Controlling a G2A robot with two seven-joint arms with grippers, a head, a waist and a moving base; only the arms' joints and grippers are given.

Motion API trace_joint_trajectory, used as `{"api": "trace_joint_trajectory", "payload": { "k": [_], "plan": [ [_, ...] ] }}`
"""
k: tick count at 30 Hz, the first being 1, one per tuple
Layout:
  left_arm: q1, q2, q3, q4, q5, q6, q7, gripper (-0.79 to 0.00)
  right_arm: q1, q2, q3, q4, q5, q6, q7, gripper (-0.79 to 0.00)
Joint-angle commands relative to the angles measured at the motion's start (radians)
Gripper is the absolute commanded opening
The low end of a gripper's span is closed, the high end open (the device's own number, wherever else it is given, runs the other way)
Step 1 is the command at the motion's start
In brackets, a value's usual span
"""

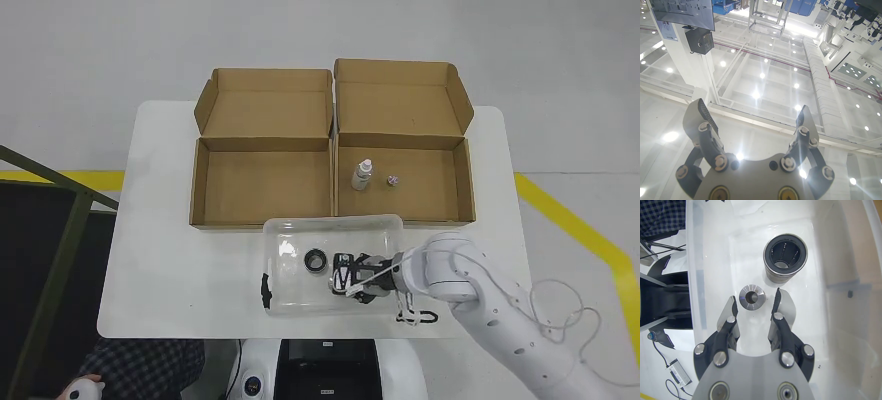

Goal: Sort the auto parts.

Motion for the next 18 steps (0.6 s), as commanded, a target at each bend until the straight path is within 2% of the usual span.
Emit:
{"api": "trace_joint_trajectory", "payload": {
  "k": [1,18],
  "plan": [
    [0.0,0.0,0.0,0.0,0.0,0.0,0.0,0.0,0.006,-0.001,-0.008,0.007,-0.001,0.004,0.0,-0.428],
    [0.0,0.0,0.0,0.0,0.0,0.0,0.0,0.0,0.052,-0.013,-0.084,0.071,-0.025,0.023,-0.014,-0.413]
  ]
}}
